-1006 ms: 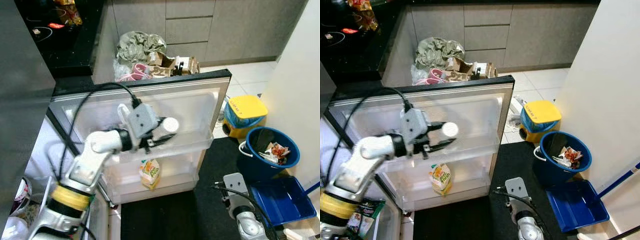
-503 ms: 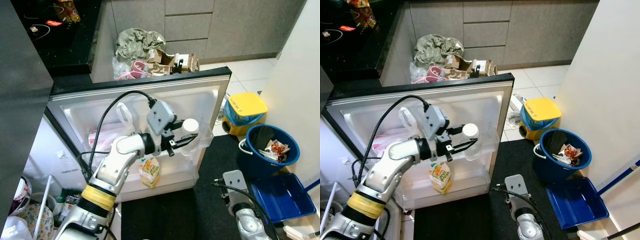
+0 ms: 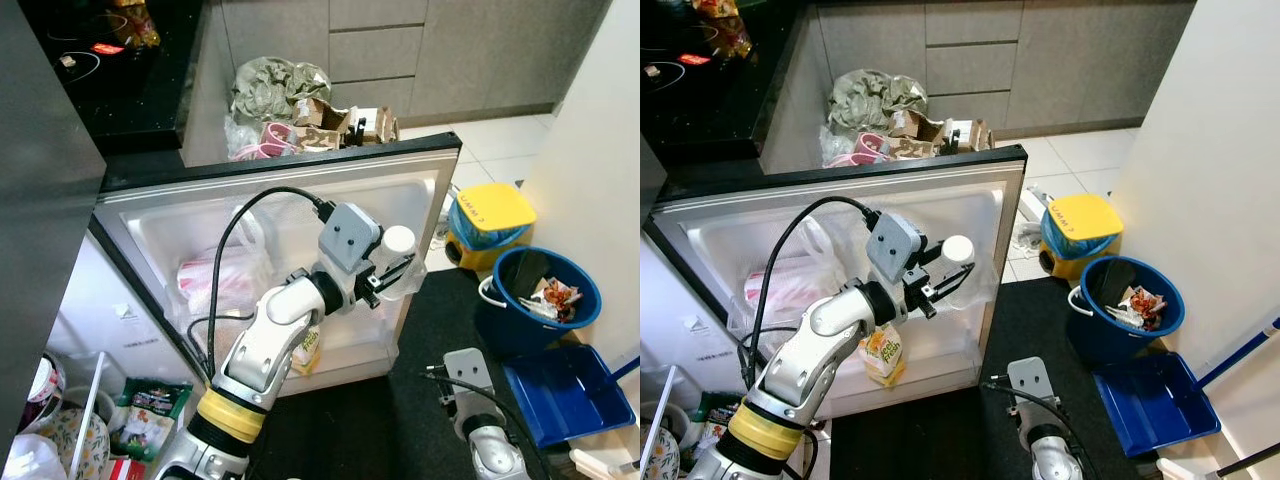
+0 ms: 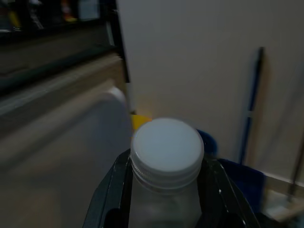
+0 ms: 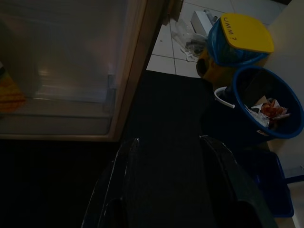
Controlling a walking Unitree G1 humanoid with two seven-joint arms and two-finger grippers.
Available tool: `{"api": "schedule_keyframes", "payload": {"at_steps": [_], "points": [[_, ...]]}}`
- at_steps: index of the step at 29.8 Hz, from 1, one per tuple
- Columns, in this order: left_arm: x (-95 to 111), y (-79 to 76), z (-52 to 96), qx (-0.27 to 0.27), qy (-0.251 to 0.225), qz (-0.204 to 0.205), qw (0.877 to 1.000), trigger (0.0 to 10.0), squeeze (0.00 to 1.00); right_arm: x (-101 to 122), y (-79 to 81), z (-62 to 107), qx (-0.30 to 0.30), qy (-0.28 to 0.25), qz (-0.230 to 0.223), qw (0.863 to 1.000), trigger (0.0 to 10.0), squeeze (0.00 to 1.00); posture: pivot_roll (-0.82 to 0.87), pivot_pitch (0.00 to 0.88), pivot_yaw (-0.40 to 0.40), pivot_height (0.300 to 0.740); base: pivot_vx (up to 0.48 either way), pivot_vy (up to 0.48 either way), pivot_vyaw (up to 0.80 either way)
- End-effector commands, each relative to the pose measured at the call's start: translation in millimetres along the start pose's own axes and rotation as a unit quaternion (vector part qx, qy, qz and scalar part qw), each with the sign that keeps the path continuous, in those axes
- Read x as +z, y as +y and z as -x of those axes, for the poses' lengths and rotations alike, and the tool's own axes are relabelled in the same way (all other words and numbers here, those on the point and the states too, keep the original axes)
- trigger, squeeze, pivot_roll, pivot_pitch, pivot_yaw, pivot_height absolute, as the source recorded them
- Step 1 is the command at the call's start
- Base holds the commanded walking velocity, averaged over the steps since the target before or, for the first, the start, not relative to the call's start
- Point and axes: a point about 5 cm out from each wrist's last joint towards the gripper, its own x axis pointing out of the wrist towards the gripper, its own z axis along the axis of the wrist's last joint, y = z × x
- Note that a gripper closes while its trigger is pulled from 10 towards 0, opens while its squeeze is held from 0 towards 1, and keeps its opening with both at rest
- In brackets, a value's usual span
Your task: Restocking fridge
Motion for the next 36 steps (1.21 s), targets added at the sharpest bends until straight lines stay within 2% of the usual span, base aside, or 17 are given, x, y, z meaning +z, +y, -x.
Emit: {"api": "schedule_keyframes", "payload": {"at_steps": [1,4,8,10,15,17,18,26,29,33,34,36], "points": [[9,2.3,-6.7,0.015,-0.022,-0.008,1.0,10.0,0.0,1,1.2,0.3,-0.003,-0.005,-0.008,1.0,10.0,0.0,0.02,0.04,0.017,0.74,0.0,0.0,0.0],[9,4.3,-8.6,0.026,-0.02,-0.012,0.999,10.0,0.0,1,1.9,0.6,-0.002,-0.005,-0.008,1.0,10.0,0.0,0.02,0.042,0.019,0.74,0.0,0.0,0.0],[3,6.1,-18.6,0.059,-0.003,-0.02,0.998,10.0,0.0,1,3.1,1.3,-0.001,-0.005,-0.009,1.0,10.0,0.0,0.01,0.049,0.021,0.74,0.0,0.0,0.0],[-4,4.0,-29.4,0.077,0.01,-0.018,0.997,10.0,0.0,0,4.0,1.9,-0.001,-0.006,-0.009,1.0,10.0,0.0,0.01,0.064,0.024,0.74,0.0,0.0,0.0],[-14,6.7,-37.0,0.104,0.035,-0.022,0.994,10.0,0.0,1,4.9,2.7,-0.001,-0.01,-0.011,1.0,10.0,0.0,0.0,0.085,0.031,0.74,0.0,0.0,0.0],[-18,9.8,-38.1,0.117,0.046,-0.012,0.992,10.0,0.0,2,5.3,2.8,-0.001,-0.013,-0.012,1.0,10.0,0.0,0.0,0.09,0.032,0.74,0.0,0.0,0.0],[-23,13.7,-39.9,0.133,0.056,0.009,0.989,10.0,0.0,2,6.4,3.1,-0.001,-0.016,-0.014,1.0,10.0,0.0,0.0,0.101,0.033,0.74,0.0,0.0,0.0],[-23,20.8,-45.6,0.169,0.042,0.05,0.983,10.0,0.0,3,10.2,5.0,0.001,-0.022,-0.017,1.0,10.0,0.0,-0.01,0.12,0.033,0.74,0.0,0.0,0.0],[-24,19.6,-50.8,0.168,0.041,0.073,0.982,10.0,0.0,3,10.7,5.6,0.002,-0.024,-0.018,1.0,10.0,0.0,-0.01,0.13,0.034,0.74,0.0,0.0,0.0],[-27,7.9,-57.3,0.135,0.052,0.101,0.984,10.0,0.0,1,10.0,7.0,0.001,-0.024,-0.018,1.0,10.0,0.0,-0.02,0.136,0.037,0.74,0.0,0.0,0.0],[-27,1.1,-60.1,0.117,0.055,0.114,0.985,10.0,0.0,1,9.7,7.5,0.0,-0.023,-0.018,1.0,10.0,0.0,-0.02,0.137,0.038,0.74,0.0,0.0,0.0],[-27,-1.9,-61.1,0.109,0.054,0.12,0.985,10.0,0.0,0,9.7,7.6,0.0,-0.022,-0.018,1.0,10.0,0.0,-0.02,0.137,0.039,0.74,0.0,0.0,0.0]]}}
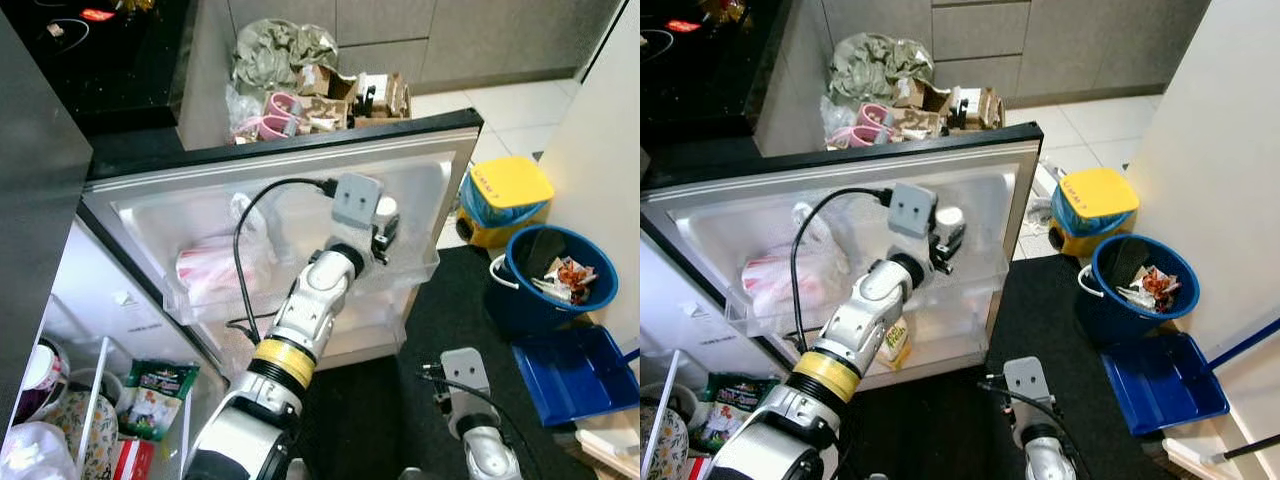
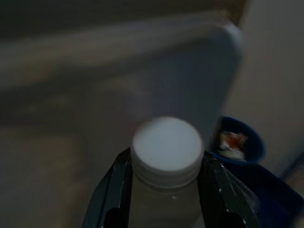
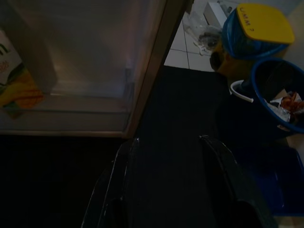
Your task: Restocking fridge
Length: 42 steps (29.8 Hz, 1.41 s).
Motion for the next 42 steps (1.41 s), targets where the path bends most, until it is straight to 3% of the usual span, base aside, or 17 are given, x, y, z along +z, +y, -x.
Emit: {"api": "schedule_keyframes", "payload": {"at_steps": [1,7,16,18,19,21,22,31,32,35,37,39,40,41,42], "points": [[-2,-22.5,-4.6,-0.039,0.006,0.026,0.999,10.0,0.0,-3,1.0,2.4,-0.002,0.002,-0.003,1.0,10.0,0.0,-0.02,0.136,0.039,0.74,0.0,0.0,0.0],[-5,-39.3,-5.3,-0.078,0.01,0.011,0.997,10.0,0.0,-2,0.9,2.0,-0.003,0.003,-0.004,1.0,10.0,0.0,-0.02,0.134,0.041,0.74,0.0,0.0,0.0],[2,-45.1,-6.6,-0.06,-0.039,0.019,0.997,10.0,0.0,-2,2.5,2.1,-0.002,0.003,-0.004,1.0,10.0,0.0,-0.03,0.129,0.041,0.74,0.0,0.0,0.0],[3,-46.2,-6.8,-0.055,-0.046,0.022,0.997,10.0,0.42,-1,3.0,1.7,-0.002,0.002,-0.005,1.0,10.0,0.0,-0.03,0.128,0.041,0.74,0.0,0.0,0.0],[4,-46.8,-6.8,-0.053,-0.048,0.022,0.997,10.0,0.84,0,2.8,1.5,-0.002,0.001,-0.005,1.0,10.0,0.0,-0.03,0.128,0.041,0.74,0.0,0.0,0.0],[4,-47.2,-6.8,-0.052,-0.05,0.022,0.997,10.0,0.84,0,2.8,1.4,-0.002,0.001,-0.005,1.0,10.0,0.0,-0.03,0.128,0.041,0.74,0.0,0.0,0.0],[5,-47.7,-6.8,-0.054,-0.052,0.023,0.997,10.0,1.0,0,2.7,1.2,-0.002,0.001,-0.005,1.0,10.0,0.0,-0.03,0.126,0.039,0.74,0.0,0.0,0.0],[4,-50.2,-5.2,-0.058,-0.065,0.038,0.995,10.0,1.0,0,1.2,0.8,-0.003,0.002,-0.004,1.0,10.0,0.0,-0.03,0.12,0.038,0.74,0.0,0.0,0.0],[6,-49.0,-4.4,-0.058,-0.069,0.038,0.995,10.0,0.0,0,1.4,0.6,-0.003,0.002,-0.004,1.0,10.0,0.0,-0.02,0.12,0.036,0.74,0.0,0.0,0.0],[9,-43.1,0.6,-0.057,-0.079,0.044,0.994,10.0,0.0,1,1.5,0.2,-0.003,0.001,-0.005,1.0,10.0,0.0,-0.02,0.12,0.036,0.74,0.0,0.0,0.0],[11,-27.5,20.2,-0.066,-0.095,0.021,0.993,10.0,0.0,1,2.2,0.3,-0.005,0.0,-0.007,1.0,10.0,0.0,-0.01,0.122,0.043,0.74,0.0,0.0,0.0],[9,-15.4,45.2,-0.092,-0.096,-0.03,0.991,10.0,0.0,-1,2.0,1.2,-0.006,0.002,-0.008,1.0,10.0,0.0,-0.01,0.123,0.044,0.74,0.0,0.0,0.0],[8,-9.2,58.6,-0.098,-0.093,-0.039,0.99,10.0,0.0,-2,2.1,1.9,-0.005,0.005,-0.008,1.0,10.0,0.0,-0.01,0.123,0.044,0.74,0.0,0.0,0.0],[8,-9.2,58.6,-0.098,-0.093,-0.039,0.99,10.0,0.0,-2,2.1,1.9,-0.005,0.005,-0.008,1.0,10.0,0.0,-0.01,0.123,0.044,0.74,0.0,0.0,0.0],[8,-3.5,72.6,-0.104,-0.088,-0.043,0.99,10.0,0.0,-4,2.4,2.7,-0.003,0.007,-0.007,1.0,10.0,0.0,-0.01,0.123,0.044,0.74,0.0,0.0,0.0]]}}
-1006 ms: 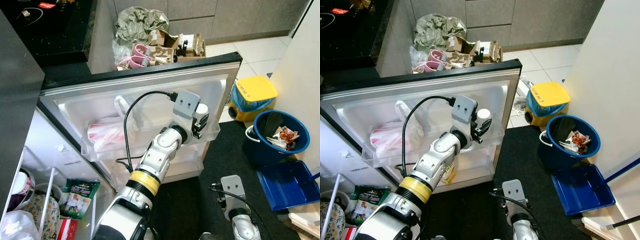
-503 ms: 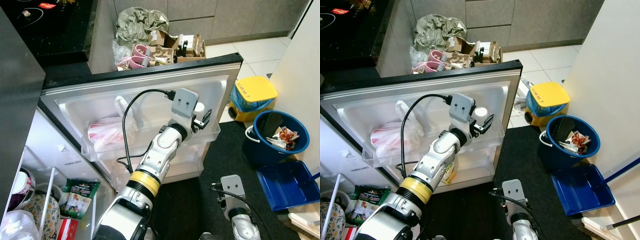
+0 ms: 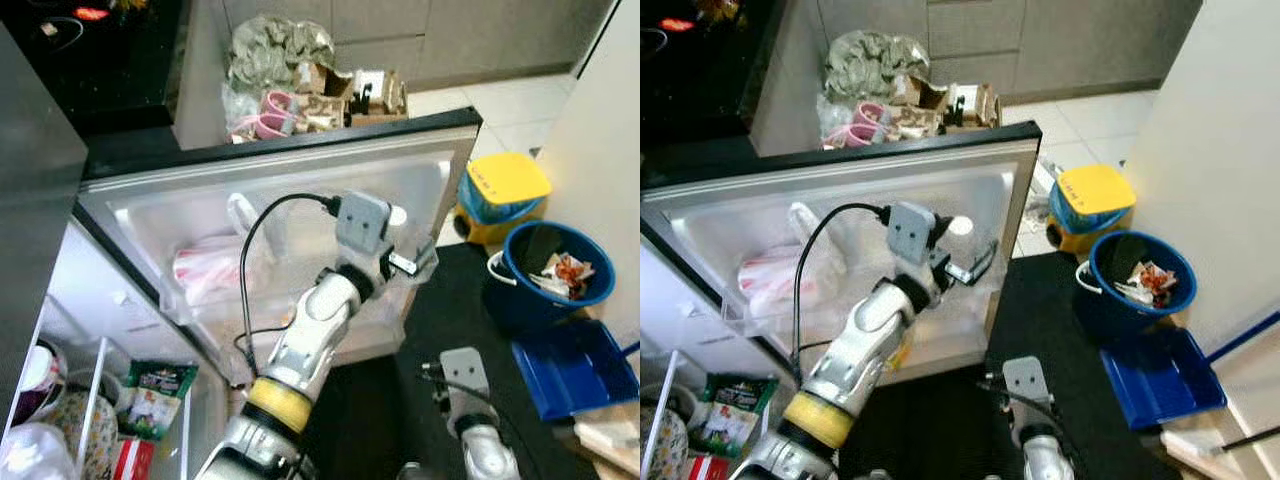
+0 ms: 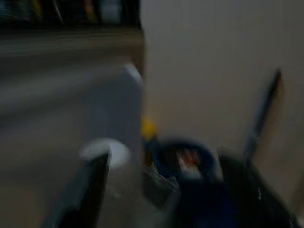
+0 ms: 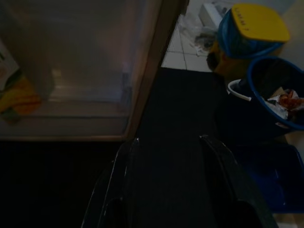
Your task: Restocking fridge
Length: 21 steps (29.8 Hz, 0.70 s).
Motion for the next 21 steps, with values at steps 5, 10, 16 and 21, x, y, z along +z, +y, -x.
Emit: {"api": "schedule_keyframes", "payload": {"at_steps": [5,10,16,21], "points": [[13,5.8,43.1,-0.01,0.007,0.001,1.0,10.0,0.0,-9,5.0,4.6,0.008,0.021,-0.001,1.0,10.0,0.0,0.04,0.117,0.041,0.74,0.0,0.0,0.0],[6,2.1,72.1,-0.033,0.057,-0.042,0.997,10.0,0.0,-5,7.7,1.5,0.013,0.018,-0.001,1.0,10.0,0.0,0.06,0.104,0.038,0.74,0.0,0.0,0.0],[-19,7.2,98.6,-0.03,0.147,-0.06,0.987,10.0,0.0,-2,9.6,0.1,0.016,0.016,0.0,1.0,10.0,0.0,0.06,0.098,0.044,0.74,0.0,0.0,0.0],[-45,15.6,126.7,0.034,0.229,-0.025,0.973,10.0,0.0,-4,10.2,1.1,0.017,0.017,0.0,1.0,10.0,0.0,0.04,0.108,0.058,0.74,0.0,0.0,0.0]]}}
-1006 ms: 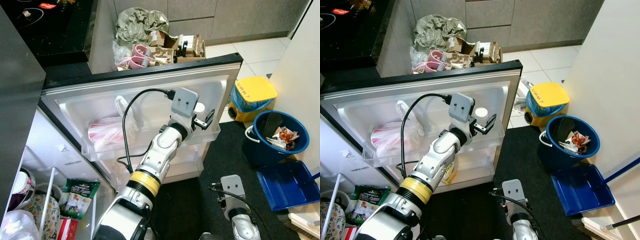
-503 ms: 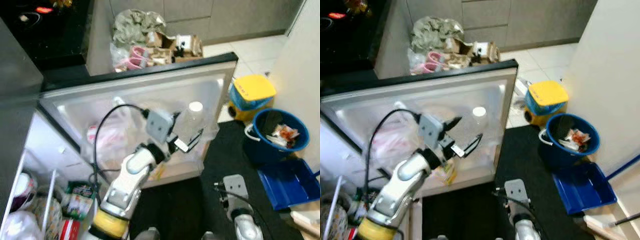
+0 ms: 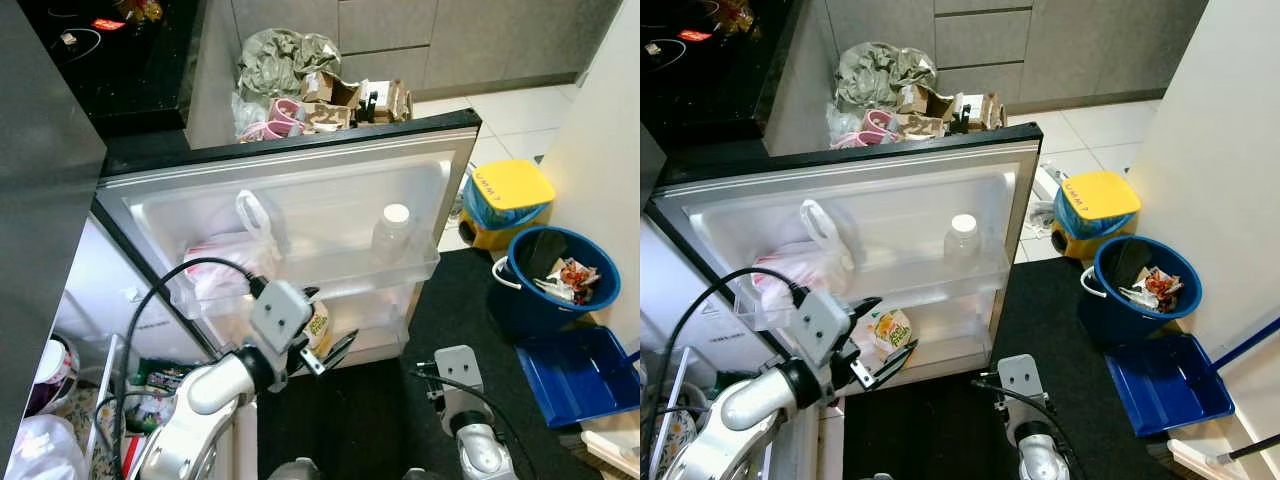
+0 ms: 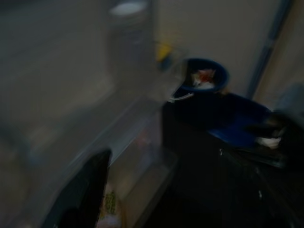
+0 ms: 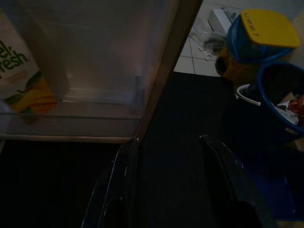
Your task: Restocking fridge
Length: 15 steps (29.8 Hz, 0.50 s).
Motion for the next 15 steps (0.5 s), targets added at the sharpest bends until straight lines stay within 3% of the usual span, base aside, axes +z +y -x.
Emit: {"api": "schedule_keyframes", "payload": {"at_steps": [1,3,4,6,9,11,13,14,15], "points": [[-27,6.2,18.0,0.04,0.069,0.036,0.996,10.0,0.0,-7,2.4,3.5,0.003,0.014,0.0,1.0,10.0,0.0,0.04,0.108,0.058,0.74,0.0,0.0,0.0],[-36,-1.3,46.5,0.033,0.079,0.091,0.992,10.0,0.0,-10,1.5,5.5,0.002,0.016,0.0,1.0,10.0,0.0,0.04,0.121,0.055,0.74,0.0,0.0,0.0],[-36,-1.3,46.5,0.033,0.079,0.091,0.992,10.0,0.0,-10,1.5,5.5,0.002,0.016,0.0,1.0,10.0,0.0,0.04,0.121,0.055,0.74,0.0,0.0,0.0],[-36,-6.3,61.1,0.003,0.076,0.095,0.993,10.0,0.0,-11,1.1,6.1,0.003,0.017,0.001,1.0,10.0,0.0,0.04,0.123,0.051,0.74,0.0,0.0,0.0],[-36,-7.0,65.6,-0.007,0.081,0.091,0.993,10.0,0.0,-11,1.1,6.0,0.004,0.017,0.002,1.0,10.0,0.0,0.04,0.123,0.051,0.74,0.0,0.0,0.0],[-47,12.0,74.3,0.037,0.104,0.064,0.992,10.0,0.0,-9,0.9,4.9,0.004,0.016,0.002,1.0,10.0,0.0,0.04,0.124,0.048,0.74,0.0,0.0,0.0],[-47,12.0,74.3,0.037,0.104,0.064,0.992,10.0,0.0,-9,0.9,4.9,0.004,0.016,0.002,1.0,10.0,0.0,0.04,0.124,0.048,0.74,0.0,0.0,0.0],[-56,25.5,77.5,0.07,0.122,0.043,0.989,10.0,0.0,-8,0.6,4.1,0.004,0.015,0.002,1.0,10.0,0.0,0.04,0.123,0.048,0.74,0.0,0.0,0.0],[-56,25.5,77.5,0.07,0.122,0.043,0.989,10.0,0.0,-8,0.6,4.1,0.004,0.015,0.002,1.0,10.0,0.0,0.04,0.123,0.048,0.74,0.0,0.0,0.0]]}}
